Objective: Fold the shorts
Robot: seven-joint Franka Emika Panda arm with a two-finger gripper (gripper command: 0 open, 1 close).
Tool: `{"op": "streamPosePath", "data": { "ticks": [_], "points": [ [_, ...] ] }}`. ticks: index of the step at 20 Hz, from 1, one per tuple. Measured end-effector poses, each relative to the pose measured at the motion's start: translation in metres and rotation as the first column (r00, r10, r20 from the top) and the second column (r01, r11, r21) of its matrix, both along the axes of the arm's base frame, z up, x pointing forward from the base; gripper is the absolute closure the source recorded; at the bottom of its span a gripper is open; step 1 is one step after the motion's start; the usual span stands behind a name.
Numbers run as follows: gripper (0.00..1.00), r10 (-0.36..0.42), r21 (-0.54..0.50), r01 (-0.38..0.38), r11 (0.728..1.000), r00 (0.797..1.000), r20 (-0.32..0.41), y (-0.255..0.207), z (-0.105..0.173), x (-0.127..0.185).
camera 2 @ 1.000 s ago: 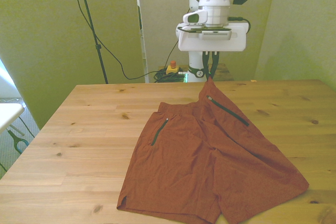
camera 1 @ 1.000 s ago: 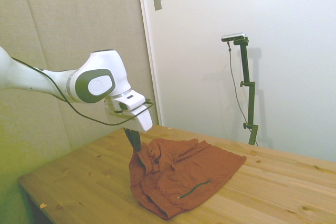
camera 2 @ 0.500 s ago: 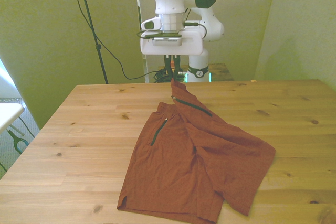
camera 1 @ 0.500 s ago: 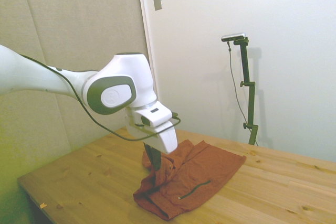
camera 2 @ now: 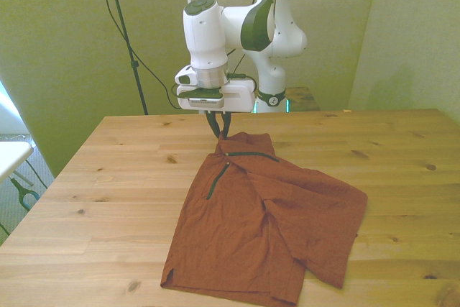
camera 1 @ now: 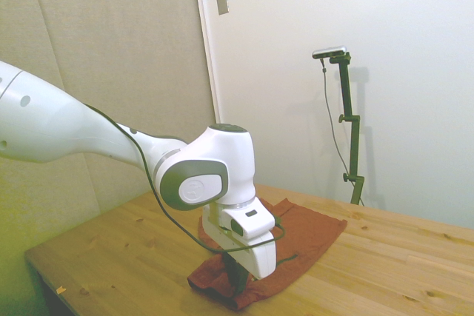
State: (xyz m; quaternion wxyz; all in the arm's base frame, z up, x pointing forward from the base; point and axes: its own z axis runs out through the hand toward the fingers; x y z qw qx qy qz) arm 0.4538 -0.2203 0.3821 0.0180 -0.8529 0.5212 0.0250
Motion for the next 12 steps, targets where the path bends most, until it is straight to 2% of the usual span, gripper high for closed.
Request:
{"op": "streamPosePath", "data": {
  "ticks": [6, 8, 10, 12],
  "points": [
    [0.00, -0.015, -0.013, 0.015, 1.000, 1.000, 0.006, -0.010, -0.007, -0.001],
    [0.00, 0.012, -0.048, -0.010, 0.999, 0.999, 0.030, -0.009, 0.011, -0.002],
    [0.00, 0.075, -0.113, -0.068, 0.991, 0.995, 0.064, 0.003, 0.044, -0.005],
    [0.00, 0.166, -0.195, -0.148, 0.970, 0.983, 0.081, 0.031, 0.080, -0.012]
  ]
}}
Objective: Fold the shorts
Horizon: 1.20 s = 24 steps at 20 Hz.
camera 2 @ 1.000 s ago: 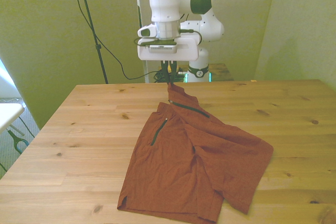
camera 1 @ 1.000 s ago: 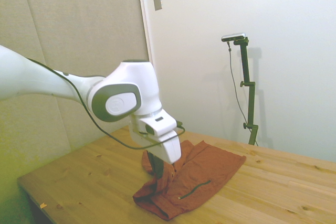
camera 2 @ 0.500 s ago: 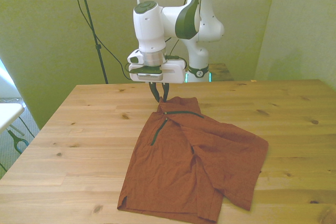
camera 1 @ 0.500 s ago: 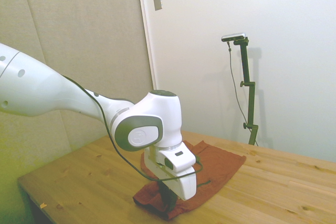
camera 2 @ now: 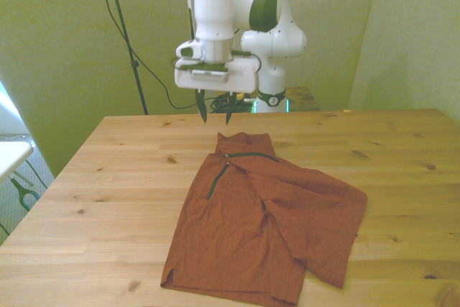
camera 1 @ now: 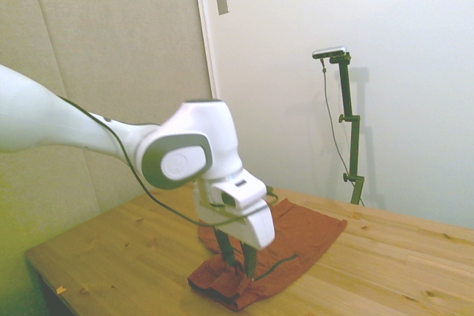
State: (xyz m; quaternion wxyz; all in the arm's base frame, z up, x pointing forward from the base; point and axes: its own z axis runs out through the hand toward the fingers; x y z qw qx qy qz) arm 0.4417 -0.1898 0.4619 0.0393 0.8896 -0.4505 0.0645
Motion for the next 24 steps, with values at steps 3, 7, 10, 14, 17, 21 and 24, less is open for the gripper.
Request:
{"op": "streamPosePath", "data": {
  "ticks": [3, 7, 10, 14, 17, 21, 24],
  "points": [
    [0.00, 0.108, -0.154, -0.102, 0.983, 0.994, 0.031, 0.070, 0.026, 0.007],
    [0.00, 0.280, -0.343, -0.245, 0.907, 0.958, 0.056, 0.172, -0.012, 0.047],
    [0.00, 0.408, -0.458, -0.350, 0.818, 0.912, 0.033, 0.224, -0.058, 0.064],
    [0.00, 0.549, -0.608, -0.423, 0.672, 0.835, 0.026, 0.278, -0.080, 0.071],
    [0.00, 0.598, -0.641, -0.448, 0.623, 0.801, 0.022, 0.313, -0.095, 0.074],
    [0.00, 0.618, -0.625, -0.468, 0.625, 0.786, 0.030, 0.340, -0.108, 0.083],
    [0.00, 0.626, -0.618, -0.481, 0.623, 0.779, 0.025, 0.349, -0.117, 0.091]
  ]
}}
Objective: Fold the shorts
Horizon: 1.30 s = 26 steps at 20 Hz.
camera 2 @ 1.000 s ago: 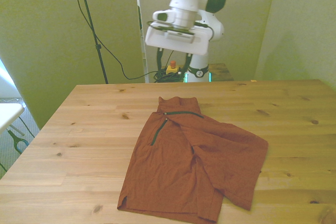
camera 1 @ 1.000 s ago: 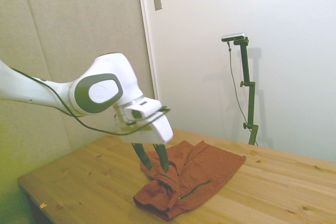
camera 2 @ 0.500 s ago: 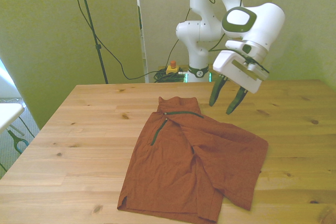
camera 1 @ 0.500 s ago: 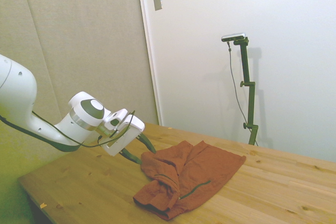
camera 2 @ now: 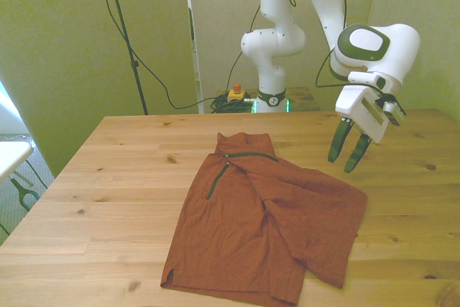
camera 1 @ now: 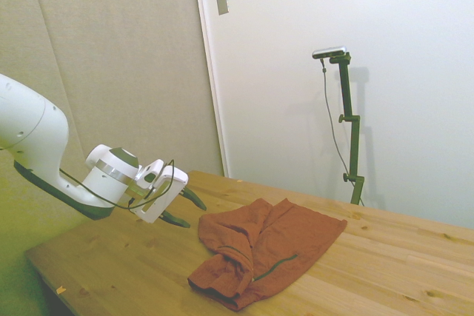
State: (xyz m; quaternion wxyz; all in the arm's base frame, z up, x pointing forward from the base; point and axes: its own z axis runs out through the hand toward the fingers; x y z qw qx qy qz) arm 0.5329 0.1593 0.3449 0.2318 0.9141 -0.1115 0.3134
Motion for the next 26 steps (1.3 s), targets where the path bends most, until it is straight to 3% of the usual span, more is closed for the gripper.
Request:
{"op": "streamPosePath", "data": {
  "ticks": [9, 26],
  "points": [
    [0.00, -0.031, 0.002, 0.031, 1.000, 0.999, -0.014, -0.013, -0.016, 0.024],
    [0.00, -0.061, 0.018, 0.060, 0.998, 0.998, 0.016, -0.021, -0.018, 0.066]
  ]
}}
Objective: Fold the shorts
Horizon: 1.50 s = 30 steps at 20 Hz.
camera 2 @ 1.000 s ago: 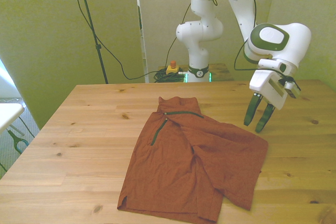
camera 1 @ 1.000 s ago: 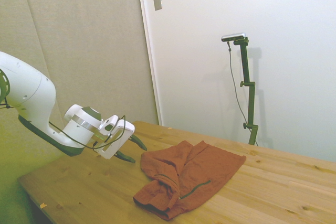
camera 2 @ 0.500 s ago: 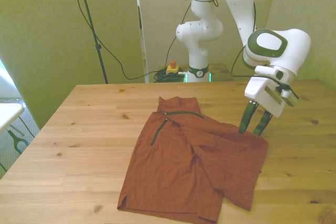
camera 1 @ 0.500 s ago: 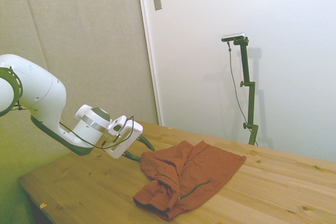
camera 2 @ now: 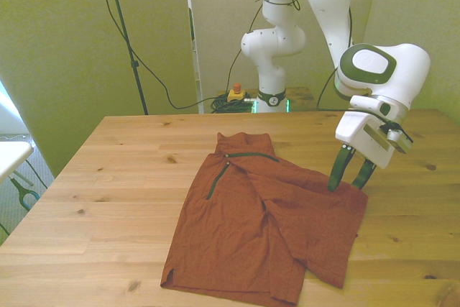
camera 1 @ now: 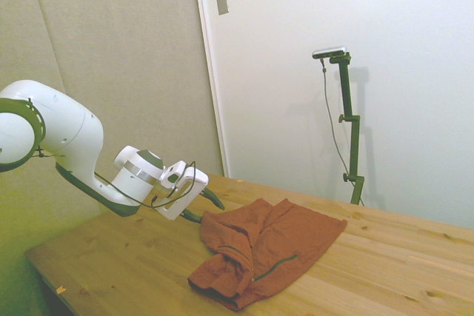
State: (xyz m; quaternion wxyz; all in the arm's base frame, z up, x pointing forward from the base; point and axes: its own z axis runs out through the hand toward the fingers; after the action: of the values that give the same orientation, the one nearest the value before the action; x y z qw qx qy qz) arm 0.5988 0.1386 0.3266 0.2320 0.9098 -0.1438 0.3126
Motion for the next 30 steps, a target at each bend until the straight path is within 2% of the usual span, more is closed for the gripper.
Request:
{"op": "streamPosePath", "data": {
  "ticks": [3, 4, 30],
  "points": [
    [0.00, -0.003, 0.003, 0.003, 1.000, 1.000, 0.006, 0.000, 0.000, 0.007],
    [1.00, -0.003, 0.004, 0.003, 1.000, 1.000, 0.008, 0.000, 0.000, 0.009],
    [1.00, -0.001, 0.010, 0.002, 1.000, 1.000, -0.010, 0.002, -0.020, 0.020]
  ]
}}
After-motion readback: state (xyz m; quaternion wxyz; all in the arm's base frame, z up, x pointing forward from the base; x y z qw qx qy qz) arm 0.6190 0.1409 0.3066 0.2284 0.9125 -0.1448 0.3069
